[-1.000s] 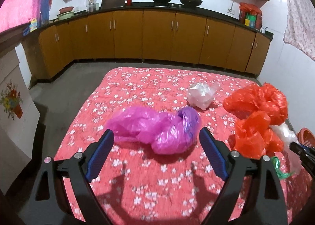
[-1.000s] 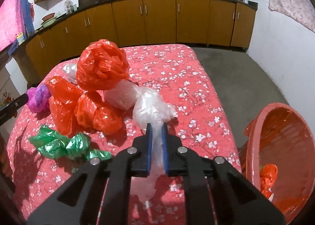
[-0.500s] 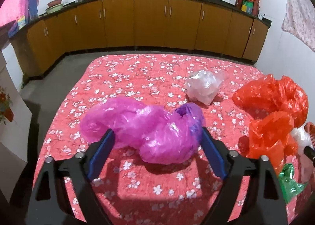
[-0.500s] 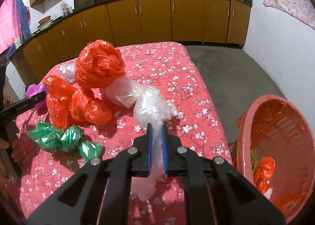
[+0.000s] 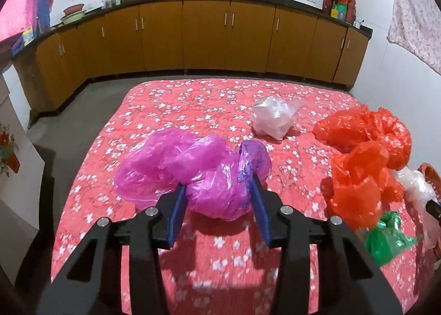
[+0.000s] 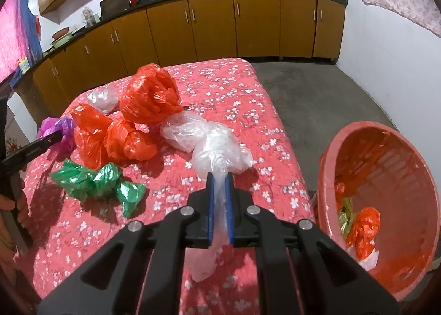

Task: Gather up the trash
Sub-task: 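Carry the clear bag and pink-purple bag over the orange basket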

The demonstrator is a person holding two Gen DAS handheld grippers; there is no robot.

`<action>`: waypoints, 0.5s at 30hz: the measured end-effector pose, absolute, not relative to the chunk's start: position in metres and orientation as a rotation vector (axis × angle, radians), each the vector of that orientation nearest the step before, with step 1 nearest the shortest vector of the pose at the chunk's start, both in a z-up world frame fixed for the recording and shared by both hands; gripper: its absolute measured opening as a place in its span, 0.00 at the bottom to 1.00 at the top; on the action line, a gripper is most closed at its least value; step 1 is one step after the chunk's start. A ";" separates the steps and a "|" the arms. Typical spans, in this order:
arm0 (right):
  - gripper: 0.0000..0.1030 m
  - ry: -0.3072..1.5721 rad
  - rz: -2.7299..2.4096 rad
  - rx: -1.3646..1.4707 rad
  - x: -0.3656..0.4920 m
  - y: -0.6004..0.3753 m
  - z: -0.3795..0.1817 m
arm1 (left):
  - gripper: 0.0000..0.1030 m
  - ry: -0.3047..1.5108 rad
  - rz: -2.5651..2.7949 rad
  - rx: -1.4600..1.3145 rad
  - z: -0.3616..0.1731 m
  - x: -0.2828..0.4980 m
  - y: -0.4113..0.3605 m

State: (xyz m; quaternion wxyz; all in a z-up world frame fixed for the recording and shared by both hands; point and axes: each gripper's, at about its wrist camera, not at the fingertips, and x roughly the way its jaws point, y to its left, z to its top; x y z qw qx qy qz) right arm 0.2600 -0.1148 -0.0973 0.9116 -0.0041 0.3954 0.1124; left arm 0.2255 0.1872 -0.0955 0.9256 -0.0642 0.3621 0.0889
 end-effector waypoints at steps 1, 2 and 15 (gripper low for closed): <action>0.09 0.815 0.232 -0.004 0.258 -0.116 -0.096 | 0.43 0.738 0.182 -0.134 -0.093 0.221 0.187; 0.09 0.813 0.230 -0.001 0.255 -0.117 -0.095 | 0.43 0.730 0.178 -0.137 -0.090 0.216 0.186; 0.08 0.787 0.217 0.011 0.209 -0.135 -0.074 | 0.43 0.638 0.090 -0.103 -0.045 0.172 0.151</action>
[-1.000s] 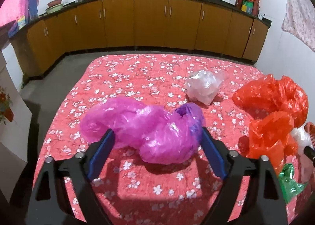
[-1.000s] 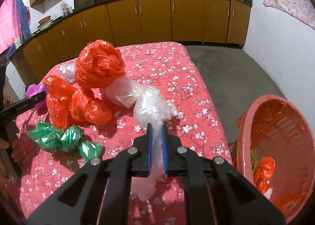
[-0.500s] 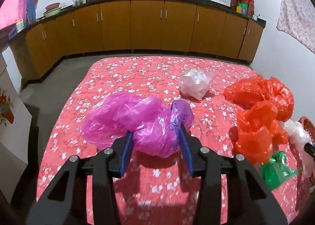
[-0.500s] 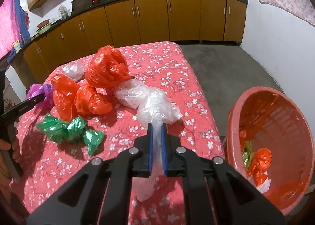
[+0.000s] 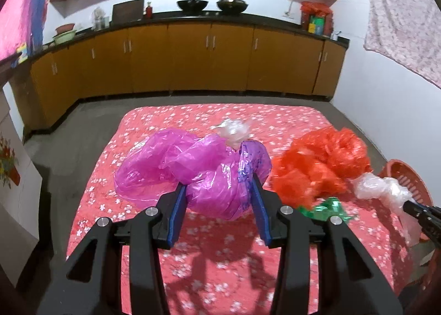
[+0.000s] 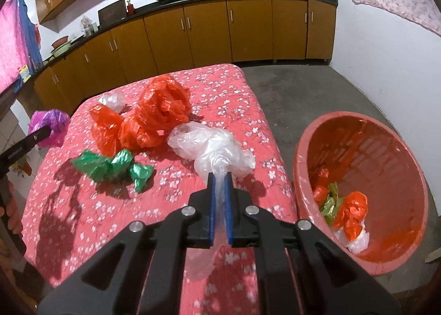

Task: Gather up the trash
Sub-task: 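Carry the clear bag and pink-purple bag over the orange basket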

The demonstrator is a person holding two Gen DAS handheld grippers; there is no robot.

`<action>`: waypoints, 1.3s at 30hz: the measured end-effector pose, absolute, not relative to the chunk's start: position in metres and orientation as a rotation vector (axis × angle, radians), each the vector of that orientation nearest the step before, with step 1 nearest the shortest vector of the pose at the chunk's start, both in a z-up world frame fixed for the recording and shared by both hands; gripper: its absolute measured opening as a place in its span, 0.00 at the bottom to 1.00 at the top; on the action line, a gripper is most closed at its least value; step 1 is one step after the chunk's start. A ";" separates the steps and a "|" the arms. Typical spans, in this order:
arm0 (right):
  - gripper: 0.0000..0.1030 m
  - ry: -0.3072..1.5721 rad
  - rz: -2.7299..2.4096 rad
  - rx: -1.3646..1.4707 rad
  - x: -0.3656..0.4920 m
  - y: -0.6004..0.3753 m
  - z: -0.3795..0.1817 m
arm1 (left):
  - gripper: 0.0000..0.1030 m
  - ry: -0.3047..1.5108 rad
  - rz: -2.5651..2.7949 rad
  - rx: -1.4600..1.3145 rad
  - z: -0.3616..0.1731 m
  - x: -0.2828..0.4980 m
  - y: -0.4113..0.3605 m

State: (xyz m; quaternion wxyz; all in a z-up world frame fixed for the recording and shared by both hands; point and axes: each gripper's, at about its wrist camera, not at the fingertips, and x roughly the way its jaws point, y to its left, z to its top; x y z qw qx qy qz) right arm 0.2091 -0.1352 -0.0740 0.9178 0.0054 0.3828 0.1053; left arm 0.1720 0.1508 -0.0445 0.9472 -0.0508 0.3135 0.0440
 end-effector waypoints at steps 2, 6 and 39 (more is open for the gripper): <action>0.07 0.784 0.232 0.005 0.203 -0.137 -0.072 | 0.43 0.629 0.076 -0.099 -0.040 0.169 0.144; 0.07 0.757 0.248 -0.045 0.188 -0.136 -0.064 | 0.43 0.619 0.052 -0.098 -0.034 0.166 0.134; 0.07 0.683 0.037 0.103 0.157 -0.243 -0.031 | 0.43 0.589 -0.150 -0.049 -0.015 0.159 0.046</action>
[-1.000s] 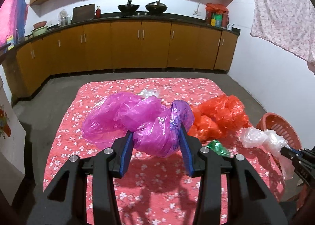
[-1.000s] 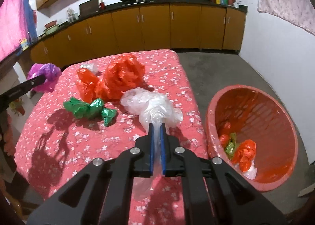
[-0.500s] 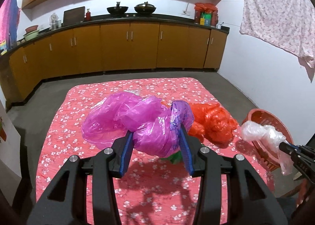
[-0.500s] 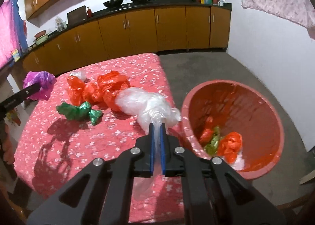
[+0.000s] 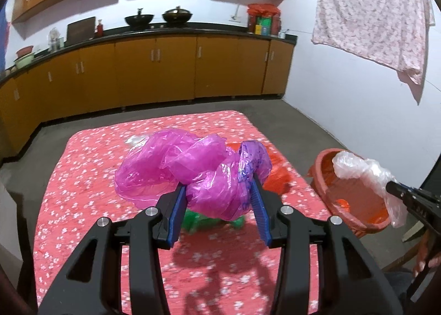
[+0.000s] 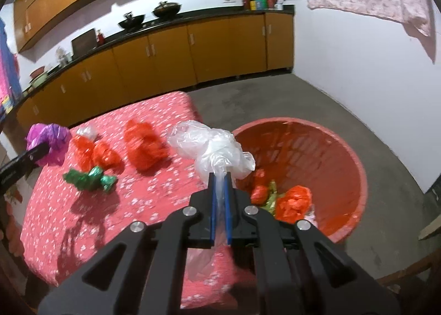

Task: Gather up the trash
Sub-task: 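Carry the clear bag and pink-purple bag over the orange basket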

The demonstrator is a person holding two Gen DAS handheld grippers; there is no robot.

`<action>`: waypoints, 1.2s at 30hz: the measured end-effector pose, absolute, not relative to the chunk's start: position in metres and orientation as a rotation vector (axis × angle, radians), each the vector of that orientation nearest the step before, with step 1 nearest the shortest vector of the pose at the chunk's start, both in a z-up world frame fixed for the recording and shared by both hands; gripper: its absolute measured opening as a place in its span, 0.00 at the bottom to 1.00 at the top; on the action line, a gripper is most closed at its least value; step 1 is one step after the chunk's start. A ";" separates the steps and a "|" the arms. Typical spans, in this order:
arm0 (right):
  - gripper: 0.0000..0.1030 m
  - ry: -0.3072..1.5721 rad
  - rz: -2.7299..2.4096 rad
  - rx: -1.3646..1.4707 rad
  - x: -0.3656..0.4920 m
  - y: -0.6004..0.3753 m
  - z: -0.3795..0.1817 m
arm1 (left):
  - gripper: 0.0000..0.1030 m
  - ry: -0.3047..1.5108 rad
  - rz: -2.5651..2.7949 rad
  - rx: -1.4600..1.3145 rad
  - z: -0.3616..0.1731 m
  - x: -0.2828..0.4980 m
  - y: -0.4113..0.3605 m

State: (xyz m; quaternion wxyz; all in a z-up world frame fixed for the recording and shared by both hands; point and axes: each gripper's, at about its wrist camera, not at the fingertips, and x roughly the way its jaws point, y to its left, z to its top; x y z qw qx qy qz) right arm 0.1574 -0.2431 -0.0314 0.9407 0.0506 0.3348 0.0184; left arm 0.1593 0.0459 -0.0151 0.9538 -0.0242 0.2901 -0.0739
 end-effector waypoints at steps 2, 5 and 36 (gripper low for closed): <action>0.07 0.673 0.019 0.118 0.157 -0.251 -0.028 | 0.43 0.586 -0.171 -0.043 -0.013 0.160 0.036; 0.07 0.652 -0.018 0.139 0.155 -0.266 -0.022 | 0.43 0.580 -0.201 -0.031 -0.010 0.160 0.020; 0.07 0.571 -0.203 0.276 0.158 -0.350 -0.016 | 0.43 0.608 -0.542 0.037 -0.018 0.180 -0.134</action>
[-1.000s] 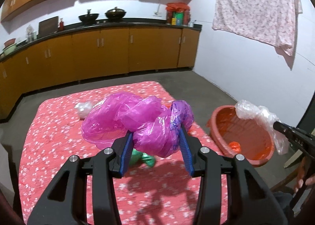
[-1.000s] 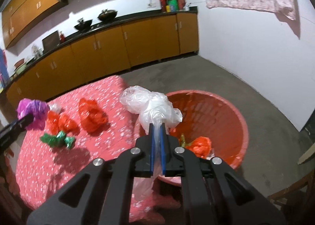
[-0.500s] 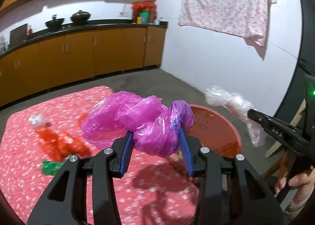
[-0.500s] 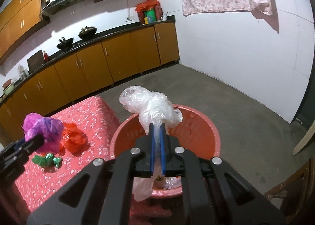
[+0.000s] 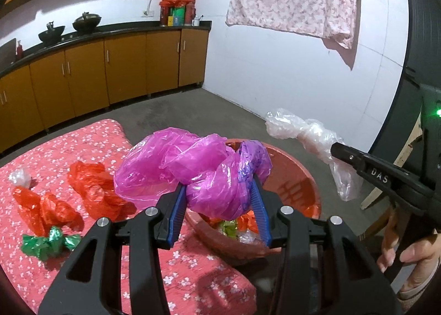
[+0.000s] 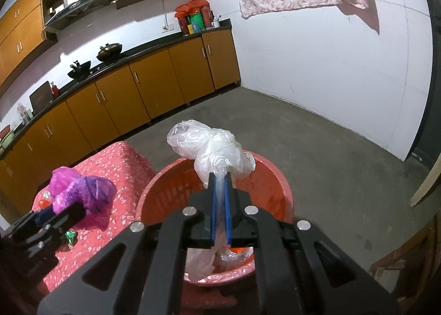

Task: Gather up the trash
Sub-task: 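Carry the clear bag and pink-purple bag over the orange basket, then open both grippers to drop the bags into the basket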

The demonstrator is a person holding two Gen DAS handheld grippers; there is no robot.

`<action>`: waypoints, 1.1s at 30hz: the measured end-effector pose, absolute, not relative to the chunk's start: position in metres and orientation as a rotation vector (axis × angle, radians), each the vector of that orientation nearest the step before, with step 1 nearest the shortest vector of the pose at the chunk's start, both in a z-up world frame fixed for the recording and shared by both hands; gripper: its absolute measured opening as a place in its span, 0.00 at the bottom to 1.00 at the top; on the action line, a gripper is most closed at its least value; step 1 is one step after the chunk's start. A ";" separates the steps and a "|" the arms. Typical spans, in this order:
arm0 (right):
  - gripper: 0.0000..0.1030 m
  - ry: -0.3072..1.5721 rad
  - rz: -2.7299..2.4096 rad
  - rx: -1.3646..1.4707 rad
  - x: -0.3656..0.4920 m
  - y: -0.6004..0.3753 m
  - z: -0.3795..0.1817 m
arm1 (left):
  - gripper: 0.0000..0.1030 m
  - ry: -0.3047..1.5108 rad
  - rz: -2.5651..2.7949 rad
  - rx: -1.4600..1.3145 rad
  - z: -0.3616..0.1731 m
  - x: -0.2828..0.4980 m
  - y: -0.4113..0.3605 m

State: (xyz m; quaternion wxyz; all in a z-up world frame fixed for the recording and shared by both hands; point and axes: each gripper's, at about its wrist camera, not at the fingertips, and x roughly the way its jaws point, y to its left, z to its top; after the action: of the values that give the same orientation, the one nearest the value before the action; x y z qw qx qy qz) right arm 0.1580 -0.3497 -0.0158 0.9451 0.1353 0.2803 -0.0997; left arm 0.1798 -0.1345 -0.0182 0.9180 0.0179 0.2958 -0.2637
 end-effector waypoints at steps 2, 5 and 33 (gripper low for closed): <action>0.07 0.571 -0.204 0.283 0.161 -0.351 -0.017 | 0.43 0.617 -0.549 0.038 -0.021 0.183 -0.140; 0.07 0.569 -0.205 0.294 0.165 -0.356 -0.019 | 0.43 0.627 -0.559 0.044 -0.026 0.190 -0.150; 0.68 0.538 -0.243 0.298 0.174 -0.371 -0.046 | 0.65 0.709 -0.492 0.032 -0.060 0.215 -0.159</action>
State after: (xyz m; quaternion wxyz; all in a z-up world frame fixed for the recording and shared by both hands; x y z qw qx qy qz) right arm 0.1743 -0.3714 -0.0459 0.9459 0.1462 0.2640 -0.1195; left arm 0.2154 -0.1591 -0.0596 0.9082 0.0155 0.3437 -0.2383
